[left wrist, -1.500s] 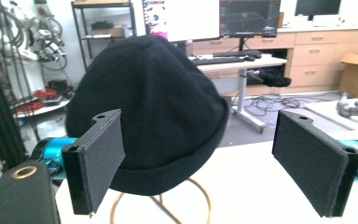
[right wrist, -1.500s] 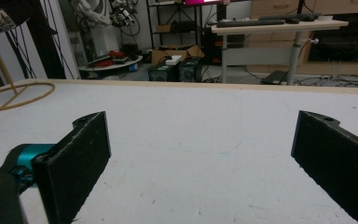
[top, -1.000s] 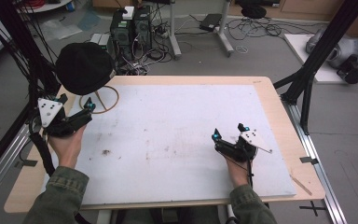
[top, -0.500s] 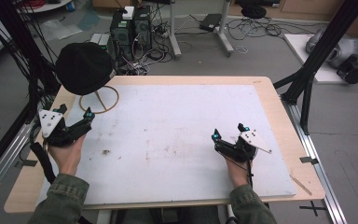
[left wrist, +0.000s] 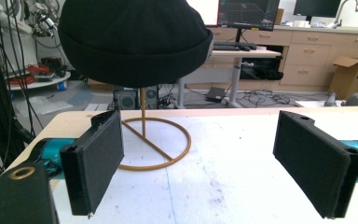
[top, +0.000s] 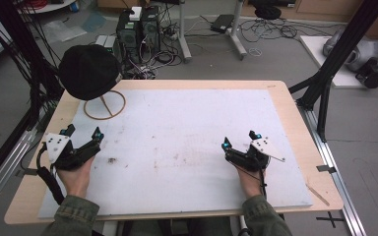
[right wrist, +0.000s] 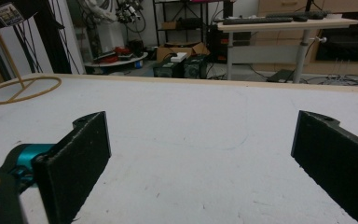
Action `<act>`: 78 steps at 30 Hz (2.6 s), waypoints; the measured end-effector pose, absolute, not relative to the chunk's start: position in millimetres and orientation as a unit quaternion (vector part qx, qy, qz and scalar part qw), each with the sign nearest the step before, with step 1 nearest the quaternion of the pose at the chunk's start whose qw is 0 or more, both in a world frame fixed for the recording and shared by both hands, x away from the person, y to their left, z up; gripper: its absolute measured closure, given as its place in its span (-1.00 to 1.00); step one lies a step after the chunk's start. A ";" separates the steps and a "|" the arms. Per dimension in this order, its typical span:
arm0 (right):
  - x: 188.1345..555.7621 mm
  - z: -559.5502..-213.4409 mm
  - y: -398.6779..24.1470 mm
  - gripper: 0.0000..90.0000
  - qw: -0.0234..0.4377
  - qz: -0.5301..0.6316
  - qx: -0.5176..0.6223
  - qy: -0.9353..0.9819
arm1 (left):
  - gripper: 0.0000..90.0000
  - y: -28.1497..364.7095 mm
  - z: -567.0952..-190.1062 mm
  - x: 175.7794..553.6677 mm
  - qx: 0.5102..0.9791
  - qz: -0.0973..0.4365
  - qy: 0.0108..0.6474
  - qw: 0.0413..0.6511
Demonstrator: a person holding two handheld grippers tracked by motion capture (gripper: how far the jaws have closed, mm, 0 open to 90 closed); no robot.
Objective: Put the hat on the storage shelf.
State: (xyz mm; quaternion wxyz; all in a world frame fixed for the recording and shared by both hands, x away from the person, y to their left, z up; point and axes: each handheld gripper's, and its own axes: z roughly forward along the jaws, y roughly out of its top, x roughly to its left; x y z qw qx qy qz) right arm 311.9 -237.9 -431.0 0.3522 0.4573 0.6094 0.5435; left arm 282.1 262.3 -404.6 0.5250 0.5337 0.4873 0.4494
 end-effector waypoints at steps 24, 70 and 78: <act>310.5 -435.2 -237.0 -0.92 0.356 0.534 0.454 0.618 | -0.63 263.6 -433.4 269.8 0.541 0.450 0.501 0.504; 304.2 -435.1 -238.6 -0.92 0.365 0.520 0.456 0.623 | -0.62 264.2 -437.0 269.9 0.548 0.445 0.498 0.504; 304.7 -435.6 -239.3 -0.92 0.365 0.515 0.460 0.624 | -0.62 259.5 -437.1 269.7 0.560 0.466 0.480 0.490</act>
